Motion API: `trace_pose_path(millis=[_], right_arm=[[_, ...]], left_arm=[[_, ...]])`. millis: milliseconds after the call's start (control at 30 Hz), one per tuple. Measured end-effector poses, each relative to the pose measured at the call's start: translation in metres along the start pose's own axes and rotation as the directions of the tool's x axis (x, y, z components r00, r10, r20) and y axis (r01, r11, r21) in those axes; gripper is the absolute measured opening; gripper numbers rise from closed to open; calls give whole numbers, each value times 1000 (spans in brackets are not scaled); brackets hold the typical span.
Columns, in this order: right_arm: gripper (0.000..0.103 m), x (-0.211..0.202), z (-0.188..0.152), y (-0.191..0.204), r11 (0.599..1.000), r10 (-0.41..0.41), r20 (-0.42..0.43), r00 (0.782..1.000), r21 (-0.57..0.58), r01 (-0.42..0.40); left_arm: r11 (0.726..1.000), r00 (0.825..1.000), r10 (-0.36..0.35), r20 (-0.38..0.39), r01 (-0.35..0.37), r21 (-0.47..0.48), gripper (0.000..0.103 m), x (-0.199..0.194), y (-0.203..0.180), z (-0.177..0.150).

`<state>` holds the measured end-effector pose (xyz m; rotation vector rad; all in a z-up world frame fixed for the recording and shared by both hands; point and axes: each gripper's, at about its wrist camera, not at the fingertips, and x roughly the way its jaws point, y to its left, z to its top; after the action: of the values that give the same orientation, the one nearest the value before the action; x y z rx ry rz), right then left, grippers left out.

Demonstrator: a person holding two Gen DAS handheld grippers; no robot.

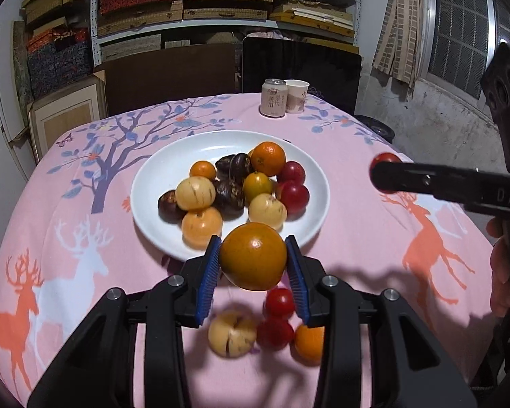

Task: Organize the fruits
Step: 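Carry the orange fruit and the red tomato over the plate, then open both tools to drop the fruits onto the plate, then grasp the striped pale yellow fruit with the left tool while the right tool grasps the small brown-yellow fruit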

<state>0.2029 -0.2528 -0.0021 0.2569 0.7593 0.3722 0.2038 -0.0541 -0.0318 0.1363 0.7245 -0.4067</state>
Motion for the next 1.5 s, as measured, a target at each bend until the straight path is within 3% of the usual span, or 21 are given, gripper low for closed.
trace_pose_path(millis=[267, 333, 367, 400, 467, 633, 767, 867, 1033, 1267, 1433, 1500], right_arm=[[30, 71, 35, -3, 998, -63, -38, 997, 7, 63], [40, 80, 36, -3, 996, -89, -31, 996, -2, 89], [50, 80, 36, -2, 995, -97, -21, 995, -4, 97], [56, 78, 34, -3, 995, -99, -7, 995, -4, 99], [58, 72, 31, -5, 995, -101, 7, 995, -3, 101], [58, 40, 5, -11, 996, -92, 7, 996, 5, 92], [58, 13, -33, -20, 993, -116, -7, 993, 0, 116], [58, 3, -63, -27, 986, -166, -23, 986, -14, 165], [55, 6, -104, -17, 988, -132, -104, 986, -92, 123], [50, 28, -108, 3, 982, -124, -160, 979, -165, 97], [48, 47, -109, 8, 975, -152, -178, 972, -190, 118], [33, 48, -110, 9, 974, -148, -170, 974, -198, 113]], left_arm=[[999, 994, 38, -98, -37, 8, 37, 67, 3, 18], [999, 994, 40, -102, -40, 4, 39, 73, 4, 19], [999, 995, 32, -94, -32, -4, 44, 72, 5, 20], [1000, 996, 24, -81, -25, -6, 57, 70, 6, 20], [1000, 999, 31, -43, -30, 4, 69, 59, 5, 18], [999, 999, 21, -43, -20, 30, 70, 29, 2, -2], [999, 998, 33, -54, -31, 41, 77, -3, 5, -35], [999, 997, 39, -62, -40, -6, 80, -21, 17, -58], [996, 997, 36, -73, -42, -83, 80, -35, 32, -80], [998, 995, 8, -100, -15, -69, 80, -39, 20, -99], [997, 993, 40, -113, -47, -63, 80, -35, 19, -99], [995, 990, 72, -124, -80, -60, 80, -29, 21, -96]])
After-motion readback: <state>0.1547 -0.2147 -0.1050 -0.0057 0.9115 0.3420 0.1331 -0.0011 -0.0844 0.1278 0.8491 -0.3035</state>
